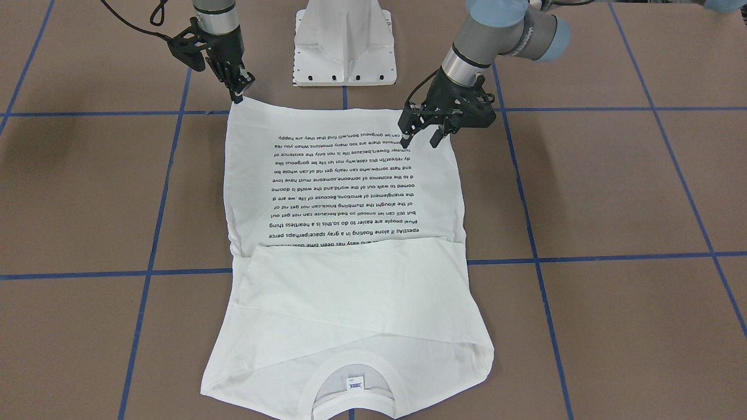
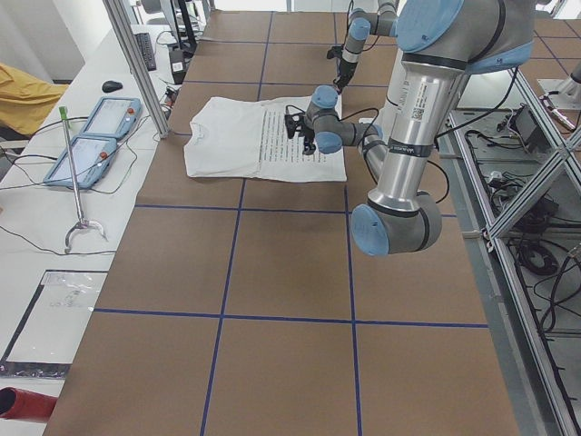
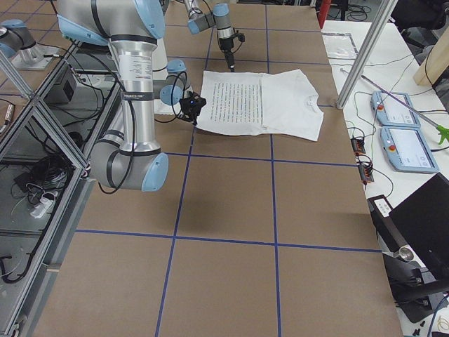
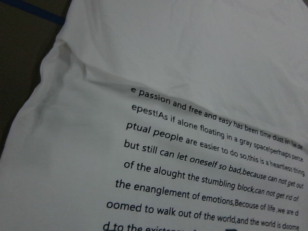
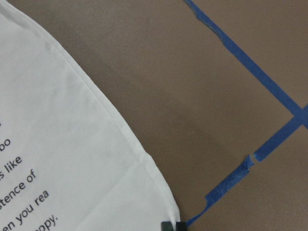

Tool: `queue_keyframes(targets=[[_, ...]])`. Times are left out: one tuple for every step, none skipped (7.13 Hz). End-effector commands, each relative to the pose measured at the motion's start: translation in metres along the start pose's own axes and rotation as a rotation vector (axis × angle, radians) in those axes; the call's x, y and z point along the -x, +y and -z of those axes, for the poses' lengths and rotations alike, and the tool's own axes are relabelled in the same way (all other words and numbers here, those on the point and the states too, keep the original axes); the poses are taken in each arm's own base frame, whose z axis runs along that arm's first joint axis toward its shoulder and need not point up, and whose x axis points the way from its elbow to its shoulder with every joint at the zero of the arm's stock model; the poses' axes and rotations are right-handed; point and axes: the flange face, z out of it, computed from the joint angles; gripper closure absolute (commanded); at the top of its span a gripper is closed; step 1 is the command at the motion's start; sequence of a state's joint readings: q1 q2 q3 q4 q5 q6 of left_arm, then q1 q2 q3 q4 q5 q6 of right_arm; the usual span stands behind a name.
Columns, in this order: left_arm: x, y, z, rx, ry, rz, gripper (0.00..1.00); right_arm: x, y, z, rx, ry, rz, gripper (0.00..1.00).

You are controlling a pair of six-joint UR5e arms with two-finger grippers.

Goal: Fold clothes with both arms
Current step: 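Move both grippers to the shirt hem nearest the robot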

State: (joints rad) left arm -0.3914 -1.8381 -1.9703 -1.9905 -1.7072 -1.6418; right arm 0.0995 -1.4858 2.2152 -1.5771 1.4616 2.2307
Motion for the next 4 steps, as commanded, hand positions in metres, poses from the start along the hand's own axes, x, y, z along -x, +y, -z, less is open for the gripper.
queue_keyframes(targets=[[0.053,0.043,-0.005,0.041,-0.124,0.032,0.23,0.0,0.001,0.0,0.001,0.002,0.003,1.0],[0.059,0.065,-0.013,0.073,-0.147,0.049,0.25,-0.001,0.002,-0.002,0.001,0.005,0.006,1.0],[0.07,0.075,-0.018,0.088,-0.171,0.048,0.27,-0.001,0.002,-0.001,0.001,0.003,0.005,1.0],[0.074,0.085,-0.023,0.103,-0.183,0.043,0.29,-0.001,0.002,-0.002,0.001,0.005,0.006,1.0]])
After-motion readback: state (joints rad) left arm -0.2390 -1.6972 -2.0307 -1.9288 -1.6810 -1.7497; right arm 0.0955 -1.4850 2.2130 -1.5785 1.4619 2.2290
